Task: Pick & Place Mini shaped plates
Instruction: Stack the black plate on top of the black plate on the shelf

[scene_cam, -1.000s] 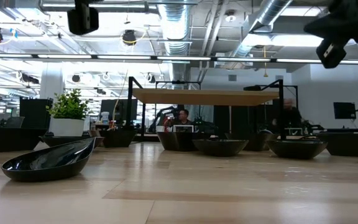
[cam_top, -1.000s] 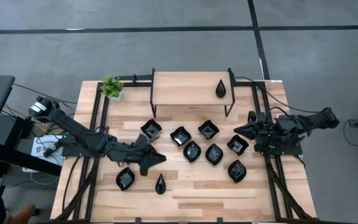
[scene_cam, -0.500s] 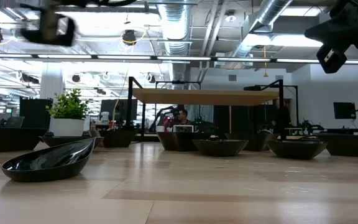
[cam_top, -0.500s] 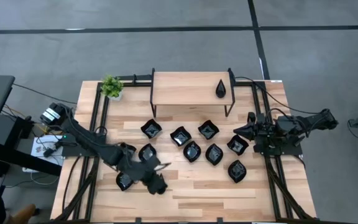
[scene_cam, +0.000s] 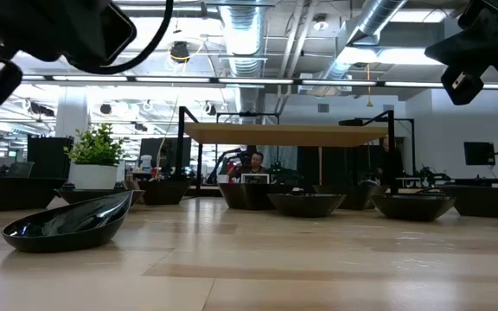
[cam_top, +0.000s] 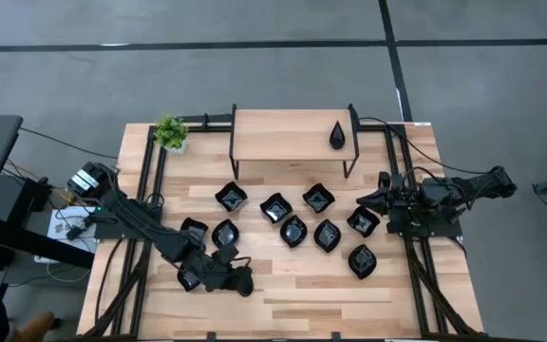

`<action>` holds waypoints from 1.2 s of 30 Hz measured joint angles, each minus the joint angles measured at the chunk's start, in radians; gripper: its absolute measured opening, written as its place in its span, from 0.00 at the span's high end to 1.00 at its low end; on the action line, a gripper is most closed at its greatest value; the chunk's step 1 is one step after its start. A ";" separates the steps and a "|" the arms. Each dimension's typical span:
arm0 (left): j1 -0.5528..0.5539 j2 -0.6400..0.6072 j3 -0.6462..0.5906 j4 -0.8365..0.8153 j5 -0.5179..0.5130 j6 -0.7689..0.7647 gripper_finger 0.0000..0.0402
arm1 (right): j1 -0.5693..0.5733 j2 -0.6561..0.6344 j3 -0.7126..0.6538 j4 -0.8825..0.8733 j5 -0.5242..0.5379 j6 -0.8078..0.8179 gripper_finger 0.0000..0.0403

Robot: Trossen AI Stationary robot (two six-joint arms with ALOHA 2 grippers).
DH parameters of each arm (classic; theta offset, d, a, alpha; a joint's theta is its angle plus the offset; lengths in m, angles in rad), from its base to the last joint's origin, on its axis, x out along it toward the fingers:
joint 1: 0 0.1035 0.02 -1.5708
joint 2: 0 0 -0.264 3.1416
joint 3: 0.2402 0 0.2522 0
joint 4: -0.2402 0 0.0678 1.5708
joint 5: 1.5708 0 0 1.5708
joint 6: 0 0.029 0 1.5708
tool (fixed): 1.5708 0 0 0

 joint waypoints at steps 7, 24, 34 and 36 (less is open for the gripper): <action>0.004 -0.038 0.000 0.016 -0.059 0.067 0.96 | 0.000 0.000 0.000 -0.001 0.000 0.000 1.00; 0.020 -0.006 0.194 -0.437 -0.085 -0.124 0.99 | 0.000 0.000 0.000 -0.005 0.000 0.010 1.00; 0.069 0.066 0.248 -0.596 0.000 -0.121 0.99 | -0.001 0.000 0.000 -0.005 0.000 0.010 1.00; 0.070 0.067 0.248 -0.597 0.006 -0.116 0.98 | -0.001 0.000 0.000 -0.006 0.000 0.010 1.00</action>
